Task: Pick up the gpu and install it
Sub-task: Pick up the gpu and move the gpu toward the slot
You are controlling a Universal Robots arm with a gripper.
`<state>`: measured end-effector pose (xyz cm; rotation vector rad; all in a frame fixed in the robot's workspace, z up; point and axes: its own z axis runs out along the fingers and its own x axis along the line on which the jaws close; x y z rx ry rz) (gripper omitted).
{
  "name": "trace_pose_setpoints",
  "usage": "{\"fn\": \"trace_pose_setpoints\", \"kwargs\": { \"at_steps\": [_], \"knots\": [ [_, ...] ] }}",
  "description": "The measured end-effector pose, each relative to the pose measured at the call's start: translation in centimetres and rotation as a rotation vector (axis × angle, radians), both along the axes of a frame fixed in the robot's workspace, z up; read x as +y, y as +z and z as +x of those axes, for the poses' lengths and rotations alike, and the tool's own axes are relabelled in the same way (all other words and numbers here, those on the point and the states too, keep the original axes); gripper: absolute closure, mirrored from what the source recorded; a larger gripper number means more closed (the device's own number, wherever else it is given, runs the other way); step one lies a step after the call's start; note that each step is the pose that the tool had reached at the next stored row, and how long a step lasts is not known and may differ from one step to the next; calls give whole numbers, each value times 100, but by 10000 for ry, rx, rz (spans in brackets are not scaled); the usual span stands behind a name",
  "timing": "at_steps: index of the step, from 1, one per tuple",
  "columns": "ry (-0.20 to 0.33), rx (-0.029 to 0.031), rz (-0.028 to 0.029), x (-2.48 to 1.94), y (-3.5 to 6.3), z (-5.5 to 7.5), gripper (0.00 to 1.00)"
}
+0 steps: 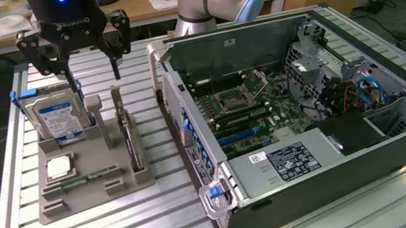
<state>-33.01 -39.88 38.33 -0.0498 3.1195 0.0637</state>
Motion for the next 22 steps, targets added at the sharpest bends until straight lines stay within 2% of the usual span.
{"fn": "trace_pose_setpoints", "kwargs": {
  "at_steps": [7,22],
  "knots": [
    [-881,0,-4,0,-112,0,29],
    [-900,-2,-1,-2,-371,-1,29]
  ]
}}
